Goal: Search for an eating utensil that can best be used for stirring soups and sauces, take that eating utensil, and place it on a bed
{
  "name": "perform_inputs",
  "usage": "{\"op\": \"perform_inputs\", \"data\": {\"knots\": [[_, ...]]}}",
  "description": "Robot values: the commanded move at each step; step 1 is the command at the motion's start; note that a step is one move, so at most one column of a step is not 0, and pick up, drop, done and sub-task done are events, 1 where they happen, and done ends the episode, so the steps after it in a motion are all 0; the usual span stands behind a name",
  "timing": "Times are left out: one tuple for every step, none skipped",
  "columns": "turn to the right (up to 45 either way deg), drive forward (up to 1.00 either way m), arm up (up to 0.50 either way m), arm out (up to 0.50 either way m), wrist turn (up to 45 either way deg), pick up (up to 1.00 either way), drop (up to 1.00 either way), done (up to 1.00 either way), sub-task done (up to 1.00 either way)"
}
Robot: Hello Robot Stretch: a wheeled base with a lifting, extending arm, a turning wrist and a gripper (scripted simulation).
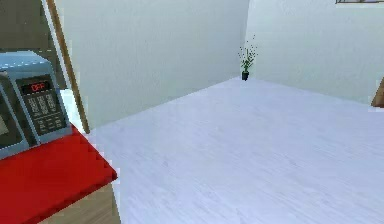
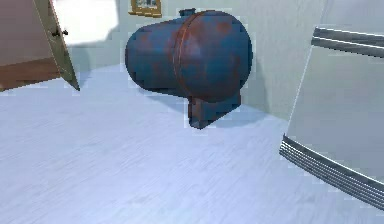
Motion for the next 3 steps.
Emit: {"op": "perform_inputs", "data": {"knots": [[18.0,0.0,0.0,0.0,0.0,0.0,0.0,0.0,0.0],[0.0,0.35,0.0,0.0,0.0,0.0,0.0,0.0,0.0],[45.0,0.0,0.0,0.0,0.0,0.0,0.0,0.0,0.0]]}}
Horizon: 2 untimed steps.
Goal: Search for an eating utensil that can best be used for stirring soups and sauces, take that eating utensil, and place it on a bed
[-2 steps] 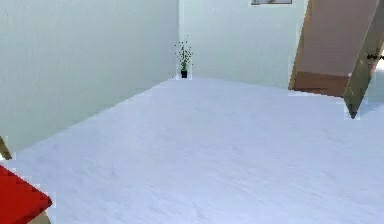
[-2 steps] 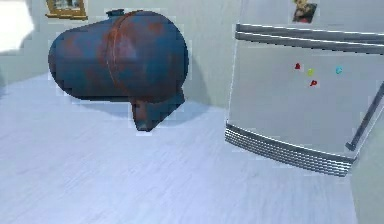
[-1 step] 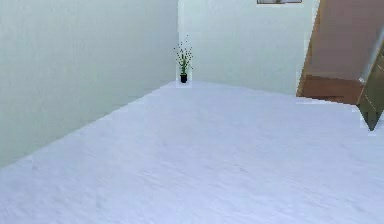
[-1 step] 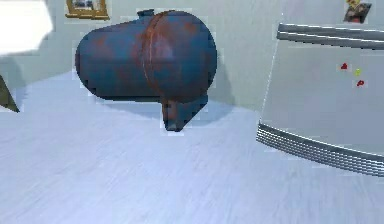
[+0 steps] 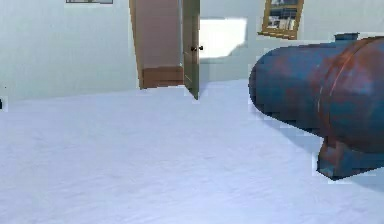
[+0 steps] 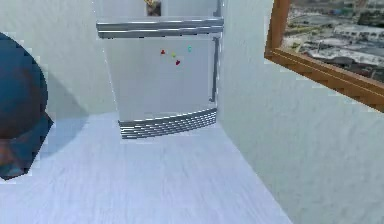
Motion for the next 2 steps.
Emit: {"op": "perform_inputs", "data": {"knots": [[45.0,0.0,0.0,0.0,0.0,0.0,0.0,0.0,0.0],[45.0,0.0,0.0,0.0,0.0,0.0,0.0,0.0,0.0]]}}
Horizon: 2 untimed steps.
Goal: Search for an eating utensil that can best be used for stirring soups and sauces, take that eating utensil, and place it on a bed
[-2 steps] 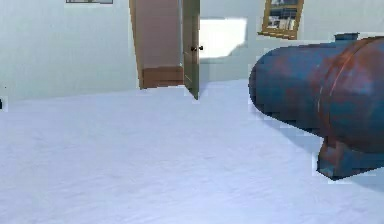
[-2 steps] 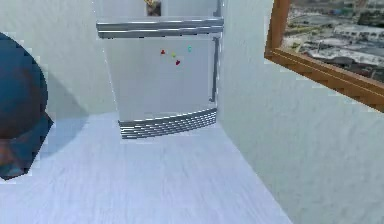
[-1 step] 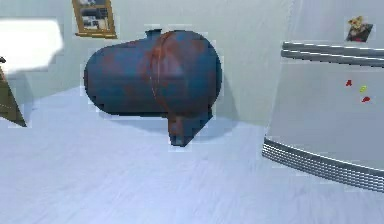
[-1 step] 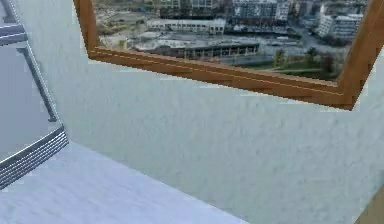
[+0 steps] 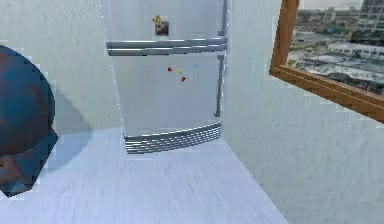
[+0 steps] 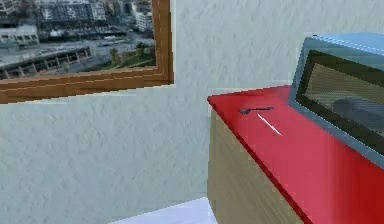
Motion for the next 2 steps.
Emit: {"op": "perform_inputs", "data": {"knots": [[18.0,0.0,0.0,0.0,0.0,0.0,0.0,0.0,0.0],[45.0,0.0,0.0,0.0,0.0,0.0,0.0,0.0,0.0]]}}
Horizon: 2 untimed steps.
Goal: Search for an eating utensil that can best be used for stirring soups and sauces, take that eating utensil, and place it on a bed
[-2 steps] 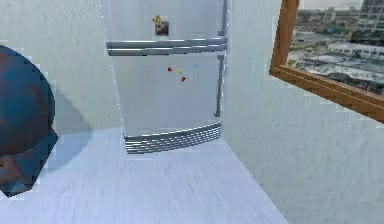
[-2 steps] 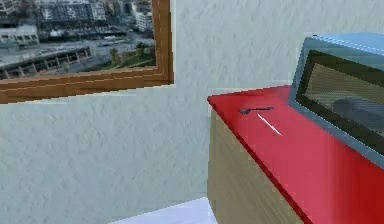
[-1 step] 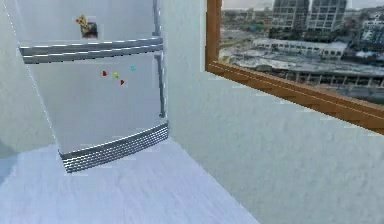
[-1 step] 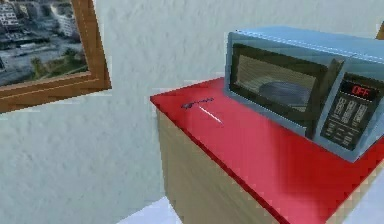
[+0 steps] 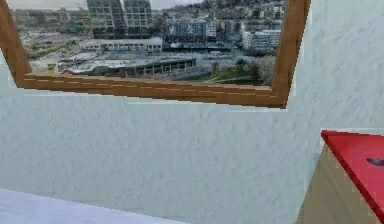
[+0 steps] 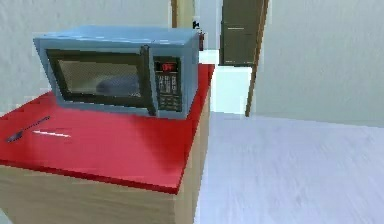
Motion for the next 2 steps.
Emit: {"op": "perform_inputs", "data": {"knots": [[15.0,0.0,0.0,0.0,0.0,0.0,0.0,0.0,0.0],[0.0,0.5,0.0,0.0,0.0,0.0,0.0,0.0,0.0]]}}
